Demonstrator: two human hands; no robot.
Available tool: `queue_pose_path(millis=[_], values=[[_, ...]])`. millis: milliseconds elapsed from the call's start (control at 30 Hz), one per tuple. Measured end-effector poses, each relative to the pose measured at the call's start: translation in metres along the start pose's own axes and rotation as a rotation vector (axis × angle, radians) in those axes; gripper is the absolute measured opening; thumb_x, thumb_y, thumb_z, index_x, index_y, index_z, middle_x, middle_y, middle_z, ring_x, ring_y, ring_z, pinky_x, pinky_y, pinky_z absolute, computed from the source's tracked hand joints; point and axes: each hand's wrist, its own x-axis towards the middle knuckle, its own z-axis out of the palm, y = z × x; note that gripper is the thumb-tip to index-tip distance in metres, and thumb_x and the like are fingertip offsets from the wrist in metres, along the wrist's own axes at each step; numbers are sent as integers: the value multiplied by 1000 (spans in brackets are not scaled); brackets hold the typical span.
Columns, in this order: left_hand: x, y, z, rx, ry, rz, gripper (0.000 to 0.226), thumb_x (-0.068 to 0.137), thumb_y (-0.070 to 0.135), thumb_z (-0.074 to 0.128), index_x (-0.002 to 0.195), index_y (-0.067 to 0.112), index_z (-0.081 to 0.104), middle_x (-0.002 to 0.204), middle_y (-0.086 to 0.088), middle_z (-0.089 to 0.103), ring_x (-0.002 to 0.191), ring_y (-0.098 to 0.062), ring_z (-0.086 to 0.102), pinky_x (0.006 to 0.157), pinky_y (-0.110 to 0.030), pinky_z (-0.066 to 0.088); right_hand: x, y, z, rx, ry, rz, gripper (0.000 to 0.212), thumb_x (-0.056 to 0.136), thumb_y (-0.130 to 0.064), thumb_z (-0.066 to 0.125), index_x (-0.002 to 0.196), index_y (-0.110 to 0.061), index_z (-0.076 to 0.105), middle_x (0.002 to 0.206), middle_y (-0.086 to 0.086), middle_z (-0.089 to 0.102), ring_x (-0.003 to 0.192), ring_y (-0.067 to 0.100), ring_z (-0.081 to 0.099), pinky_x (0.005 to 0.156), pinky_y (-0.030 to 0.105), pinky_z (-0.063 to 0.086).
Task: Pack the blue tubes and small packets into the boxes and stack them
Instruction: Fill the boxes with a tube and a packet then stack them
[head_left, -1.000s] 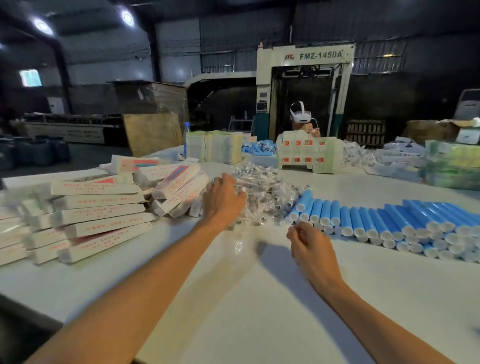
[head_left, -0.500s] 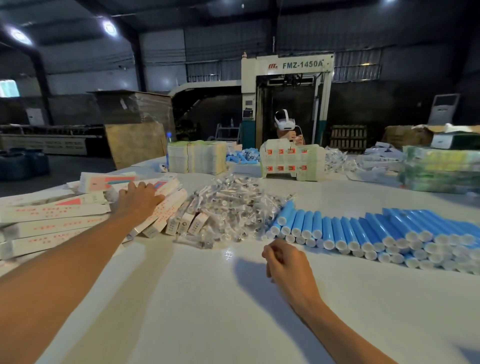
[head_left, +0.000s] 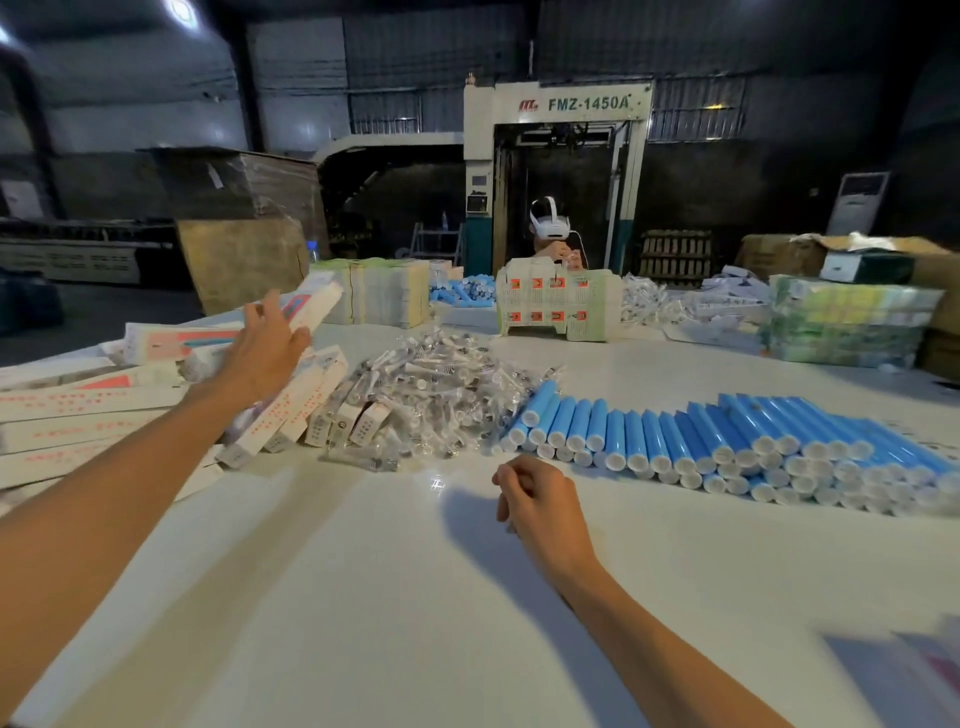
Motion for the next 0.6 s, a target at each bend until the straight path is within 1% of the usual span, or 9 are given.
queue_pose_path(millis=[100, 200, 267, 300, 333, 367, 433, 500, 600], values=[[-37, 47, 2, -312, -26, 7, 54, 113, 39, 45, 158, 18, 25, 143, -16, 54, 97, -30, 64, 63, -36, 49, 4, 0, -1, -53, 69, -3, 21, 101, -23, 50, 89, -11, 63, 74, 3, 69, 71, 26, 66, 72, 51, 56], [-90, 95, 15, -690, -203, -56, 64, 104, 62, 53, 156, 27, 37, 130, 0, 69, 92, -14, 73, 64, -27, 55, 23, -2, -10, -157, 220, 30, 14, 100, -24, 50, 106, -20, 62, 88, -1, 70, 84, 24, 66, 70, 39, 52], [-123, 121, 26, -843, -291, -56, 86, 85, 81, 61, 152, 30, 45, 113, 11, 75, 86, -2, 74, 66, -23, 55, 47, -4, -20, -206, 232, 49, 24, 98, -22, 50, 120, -22, 60, 94, 4, 69, 91, 29, 65, 68, 37, 44], [-136, 130, 34, -907, -314, -53, 93, 77, 83, 67, 150, 29, 48, 109, 13, 77, 84, -1, 75, 66, -22, 56, 61, -4, -25, -264, 213, 38, 31, 97, -20, 50, 128, -22, 58, 101, 8, 68, 97, 32, 63, 70, 38, 44], [-146, 138, 43, -966, -324, -49, 93, 74, 81, 74, 148, 29, 51, 109, 11, 78, 85, -3, 76, 66, -22, 58, 76, -4, -31, -339, 192, 21, 37, 98, -20, 49, 135, -22, 55, 113, 12, 65, 107, 35, 61, 77, 41, 46], [-154, 143, 53, -1019, -331, -49, 86, 76, 74, 78, 145, 28, 54, 110, 8, 78, 86, -6, 77, 68, -22, 58, 90, -2, -35, -421, 166, 9, 42, 101, -21, 48, 142, -23, 51, 126, 15, 60, 119, 37, 55, 86, 45, 48], [-169, 148, 69, -1106, -327, -79, 58, 90, 54, 78, 137, 25, 61, 108, 6, 80, 90, -11, 78, 71, -25, 60, 113, 4, -42, -560, 103, -5, 45, 106, -29, 44, 152, -27, 43, 141, 18, 48, 133, 38, 42, 102, 52, 43], [-184, 148, 82, -1156, -324, -125, 39, 102, 40, 69, 136, 20, 65, 108, 7, 81, 94, -12, 79, 72, -27, 61, 131, 8, -43, -661, 32, 2, 46, 109, -40, 38, 154, -32, 38, 144, 20, 44, 136, 39, 36, 108, 55, 36], [-198, 141, 93, -1206, -402, -120, 33, 105, 29, 65, 136, 17, 64, 114, 4, 81, 97, -15, 79, 74, -27, 63, 147, 11, -37, -778, -77, 48, 47, 108, -50, 32, 152, -36, 43, 147, 20, 45, 138, 39, 35, 110, 54, 32]])
